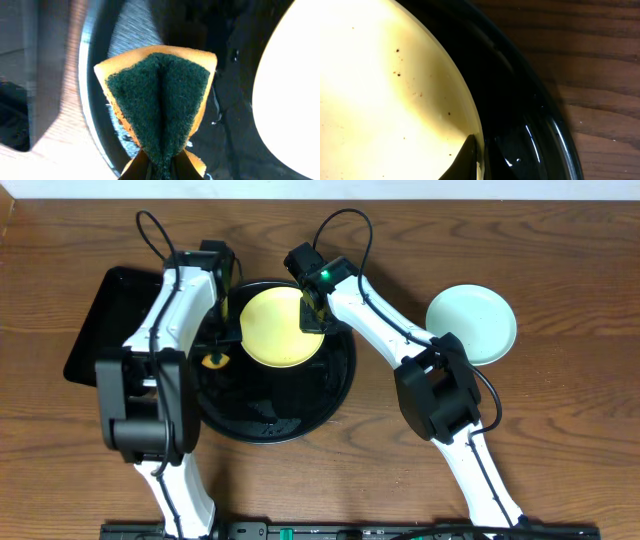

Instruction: Clean dirty plates on tray and stack at the side

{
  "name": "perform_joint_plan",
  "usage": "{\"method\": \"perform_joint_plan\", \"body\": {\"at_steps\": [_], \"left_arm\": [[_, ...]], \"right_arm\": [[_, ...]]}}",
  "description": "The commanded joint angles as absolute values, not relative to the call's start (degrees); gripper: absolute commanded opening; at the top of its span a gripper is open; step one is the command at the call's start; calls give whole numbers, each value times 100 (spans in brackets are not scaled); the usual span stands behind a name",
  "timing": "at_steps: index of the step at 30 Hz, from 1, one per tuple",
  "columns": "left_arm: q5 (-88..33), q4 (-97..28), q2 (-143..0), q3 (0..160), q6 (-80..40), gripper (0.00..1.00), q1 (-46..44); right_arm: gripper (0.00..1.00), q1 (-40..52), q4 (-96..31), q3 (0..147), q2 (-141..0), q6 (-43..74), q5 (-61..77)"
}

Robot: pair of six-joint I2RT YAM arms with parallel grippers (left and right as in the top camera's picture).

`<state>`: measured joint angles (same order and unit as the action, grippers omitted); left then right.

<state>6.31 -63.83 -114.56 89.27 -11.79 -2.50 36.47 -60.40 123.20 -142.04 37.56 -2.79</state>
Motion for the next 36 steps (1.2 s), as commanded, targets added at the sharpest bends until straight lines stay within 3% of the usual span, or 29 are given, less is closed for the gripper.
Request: {"method": "perform_joint_plan", "body": {"at_steps": [1, 11, 18, 30, 36], "left_arm": [[709, -6379, -10753, 8923, -1229, 8, 78], [639, -6420, -9192, 8923, -1378, 8, 1221], [642, -6425, -8753, 8923, -1402, 8, 1409], [646, -6532, -8744, 8923, -1400, 8, 1409], [663, -6541, -8744, 8923, -1398, 8, 1409]], "right_arm": [[2, 3662, -6110, 12221, -14014, 3590, -576], [2, 3699, -5922, 12228, -13865, 3315, -727], [2, 3708, -5498, 12228, -13463, 3347, -242], [2, 3704, -5304, 12226, -13338, 5033, 1356], [1, 3601, -5791, 12226, -13338, 6198, 1175]]}}
